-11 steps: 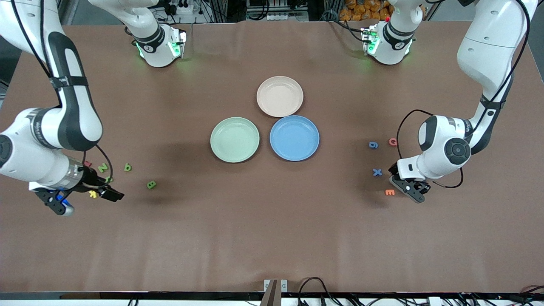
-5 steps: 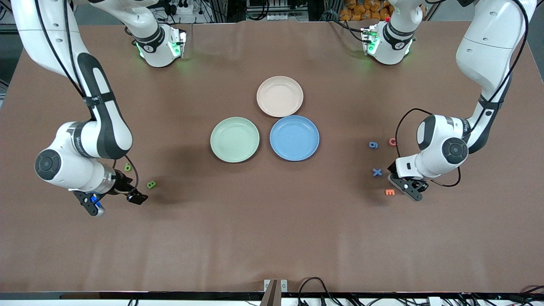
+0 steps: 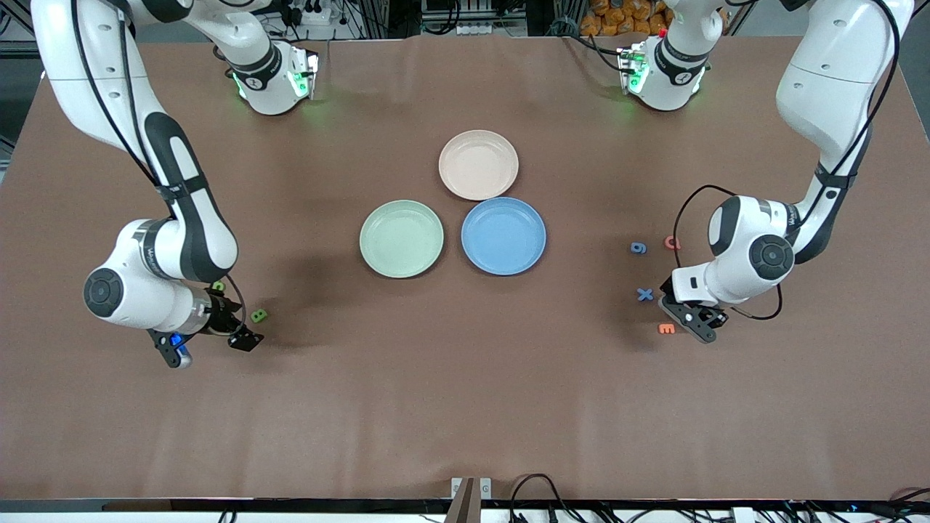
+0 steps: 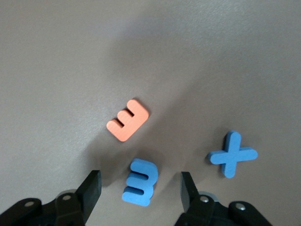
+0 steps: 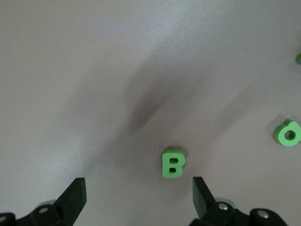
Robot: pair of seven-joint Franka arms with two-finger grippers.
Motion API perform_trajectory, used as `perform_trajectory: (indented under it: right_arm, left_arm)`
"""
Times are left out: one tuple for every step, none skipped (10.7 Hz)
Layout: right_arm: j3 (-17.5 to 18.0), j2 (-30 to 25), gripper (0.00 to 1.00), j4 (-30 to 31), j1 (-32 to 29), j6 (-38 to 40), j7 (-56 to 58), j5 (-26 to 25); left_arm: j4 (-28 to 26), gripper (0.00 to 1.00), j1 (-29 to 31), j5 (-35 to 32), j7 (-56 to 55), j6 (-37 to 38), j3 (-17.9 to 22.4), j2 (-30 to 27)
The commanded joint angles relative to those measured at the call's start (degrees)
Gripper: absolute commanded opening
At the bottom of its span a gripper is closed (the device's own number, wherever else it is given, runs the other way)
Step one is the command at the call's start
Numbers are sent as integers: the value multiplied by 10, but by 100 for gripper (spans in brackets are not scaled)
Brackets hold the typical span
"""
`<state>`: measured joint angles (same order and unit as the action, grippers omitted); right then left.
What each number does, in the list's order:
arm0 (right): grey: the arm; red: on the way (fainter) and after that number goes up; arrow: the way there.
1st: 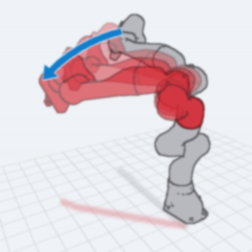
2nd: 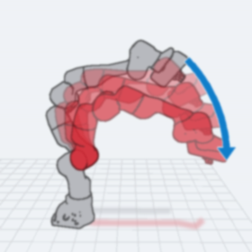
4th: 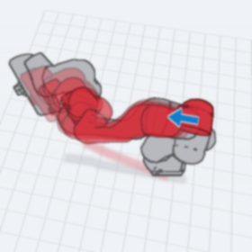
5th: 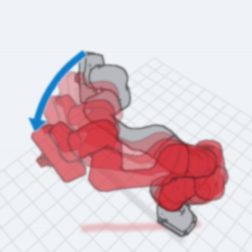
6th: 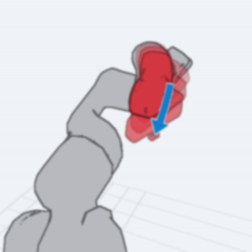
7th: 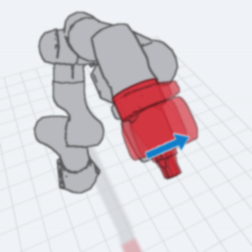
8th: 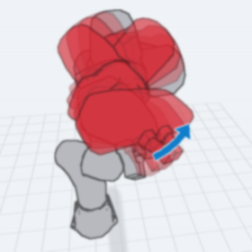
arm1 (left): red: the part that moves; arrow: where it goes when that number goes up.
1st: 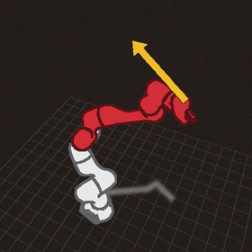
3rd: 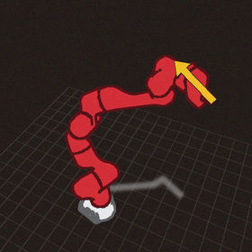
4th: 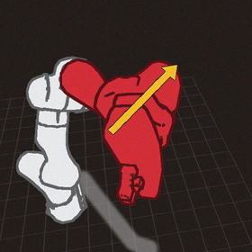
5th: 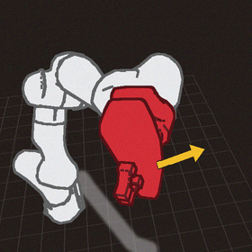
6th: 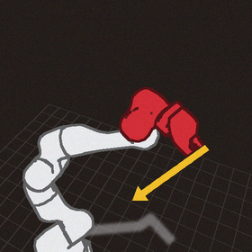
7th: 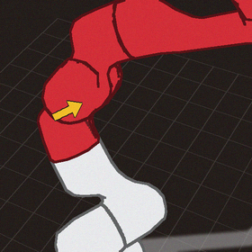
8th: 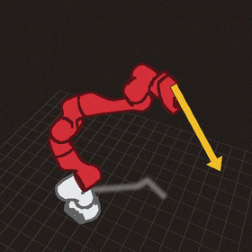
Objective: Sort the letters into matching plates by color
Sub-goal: 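Lower the left gripper over the blue E while the right gripper reaches the B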
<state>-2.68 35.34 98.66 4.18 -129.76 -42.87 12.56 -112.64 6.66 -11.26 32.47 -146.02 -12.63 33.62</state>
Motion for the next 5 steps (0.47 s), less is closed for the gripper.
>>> perform_trajectory:
  right_arm:
    - [0, 6, 100, 40, -1, -43, -10, 11]
    - [0, 6, 100, 52, 0, -51, -10, 11]
    - [0, 6, 100, 63, -1, -64, -10, 11]
    - [0, 9, 100, 71, -2, -70, -10, 11]
    - [0, 10, 100, 77, -1, -73, -10, 10]
  left_arm:
    - [-1, 72, -2, -15, -2, -6, 0, 0]
    - [-1, 71, -2, -14, -2, -6, 0, 0]
    - [-1, 66, -2, -14, -2, -6, 0, 0]
    - [-1, 63, -2, -15, -2, -6, 0, 0]
    - [-1, 62, -2, -14, -2, -6, 0, 0]
